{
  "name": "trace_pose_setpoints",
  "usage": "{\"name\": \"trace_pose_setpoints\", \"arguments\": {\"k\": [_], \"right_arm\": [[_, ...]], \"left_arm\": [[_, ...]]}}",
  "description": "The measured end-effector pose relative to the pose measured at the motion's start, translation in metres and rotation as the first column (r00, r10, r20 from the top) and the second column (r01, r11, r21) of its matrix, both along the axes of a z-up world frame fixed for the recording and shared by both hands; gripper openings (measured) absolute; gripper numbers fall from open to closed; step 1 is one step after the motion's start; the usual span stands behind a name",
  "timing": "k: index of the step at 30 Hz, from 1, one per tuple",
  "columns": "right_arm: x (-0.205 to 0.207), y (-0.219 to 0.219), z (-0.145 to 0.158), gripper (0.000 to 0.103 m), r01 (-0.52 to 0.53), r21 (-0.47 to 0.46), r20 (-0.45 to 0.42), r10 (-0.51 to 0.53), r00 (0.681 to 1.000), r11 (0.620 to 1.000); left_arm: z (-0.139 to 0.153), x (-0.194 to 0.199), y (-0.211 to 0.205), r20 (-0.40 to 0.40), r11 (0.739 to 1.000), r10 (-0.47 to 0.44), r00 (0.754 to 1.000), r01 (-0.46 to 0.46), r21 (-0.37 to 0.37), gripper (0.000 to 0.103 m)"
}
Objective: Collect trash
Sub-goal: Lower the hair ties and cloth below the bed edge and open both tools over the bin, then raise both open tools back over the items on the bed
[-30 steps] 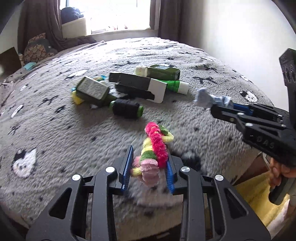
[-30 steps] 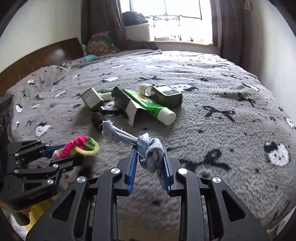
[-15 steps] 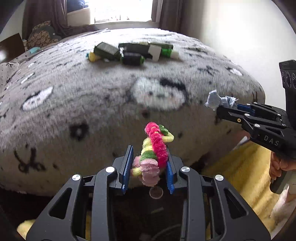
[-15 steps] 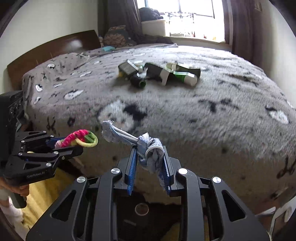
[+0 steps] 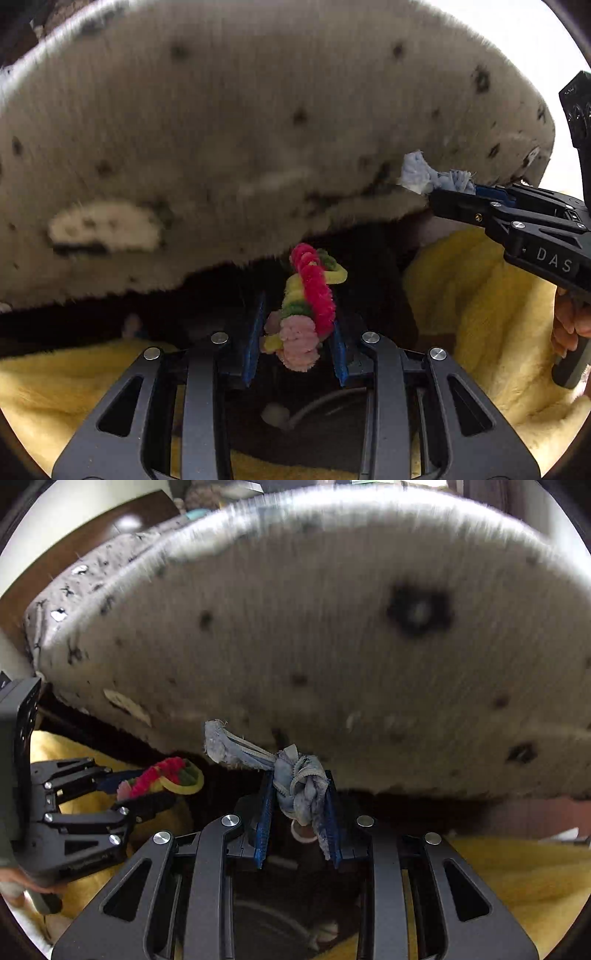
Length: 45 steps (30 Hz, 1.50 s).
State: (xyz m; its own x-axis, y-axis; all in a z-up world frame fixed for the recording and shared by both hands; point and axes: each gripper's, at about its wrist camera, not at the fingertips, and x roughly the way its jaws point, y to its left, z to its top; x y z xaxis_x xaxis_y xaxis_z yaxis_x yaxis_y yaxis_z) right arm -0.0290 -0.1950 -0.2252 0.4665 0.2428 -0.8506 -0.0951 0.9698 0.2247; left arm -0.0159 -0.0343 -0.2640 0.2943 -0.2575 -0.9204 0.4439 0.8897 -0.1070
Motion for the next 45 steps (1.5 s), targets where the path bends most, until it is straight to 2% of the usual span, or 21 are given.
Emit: {"name": "trace_pose_setpoints", "arguments": {"k": [6, 11, 14, 15, 18, 24, 29, 32, 36, 41, 45], "right_arm": [[0.003, 0.006, -0.032, 0.029, 0.002, 0.048, -0.113, 0.003, 0.994, 0.999], [0.002, 0.005, -0.045, 0.032, 0.014, 0.058, -0.153, -0.005, 0.988, 0.998], [0.003, 0.005, -0.048, 0.059, 0.024, 0.069, -0.158, -0.013, 0.987, 0.997], [0.003, 0.004, -0.047, 0.063, 0.027, 0.073, -0.155, -0.015, 0.988, 0.997], [0.002, -0.003, -0.043, 0.066, 0.045, 0.075, -0.145, -0.034, 0.989, 0.996], [0.001, -0.015, -0.018, 0.076, 0.088, 0.043, -0.062, -0.085, 0.994, 0.995], [0.001, -0.027, 0.030, 0.086, 0.100, -0.017, 0.095, -0.098, 0.991, 0.995], [0.007, -0.035, 0.059, 0.091, 0.116, -0.066, 0.175, -0.103, 0.979, 0.991], [0.026, -0.045, 0.090, 0.091, 0.132, -0.100, 0.247, -0.104, 0.963, 0.986], [0.060, -0.053, 0.119, 0.091, 0.140, -0.148, 0.316, -0.088, 0.945, 0.979], [0.093, -0.060, 0.130, 0.091, 0.161, -0.170, 0.332, -0.097, 0.938, 0.972]], "left_arm": [[-0.036, -0.003, 0.001, -0.131, 1.000, 0.015, 0.991, -0.015, 0.001, 0.031], [-0.044, -0.001, 0.002, -0.164, 1.000, 0.019, 0.986, -0.020, -0.001, 0.031], [-0.047, -0.002, 0.000, -0.166, 1.000, 0.007, 0.986, -0.008, -0.005, 0.045], [-0.047, -0.004, 0.000, -0.163, 1.000, 0.003, 0.987, -0.004, -0.002, 0.049], [-0.043, -0.004, -0.002, -0.147, 1.000, 0.004, 0.989, -0.004, 0.003, 0.057], [-0.012, 0.002, 0.003, -0.047, 0.999, 0.026, 0.999, -0.024, 0.026, 0.069], [0.034, 0.008, 0.009, 0.077, 1.000, 0.028, 0.997, -0.029, 0.011, 0.076], [0.068, 0.017, 0.010, 0.166, 1.000, 0.024, 0.986, -0.027, 0.014, 0.077], [0.104, 0.030, 0.005, 0.276, 0.999, 0.008, 0.961, -0.017, 0.029, 0.078], [0.133, 0.062, -0.003, 0.338, 1.000, 0.014, 0.941, -0.013, -0.003, 0.078], [0.143, 0.092, -0.012, 0.361, 1.000, 0.016, 0.932, -0.014, -0.008, 0.078]]}}
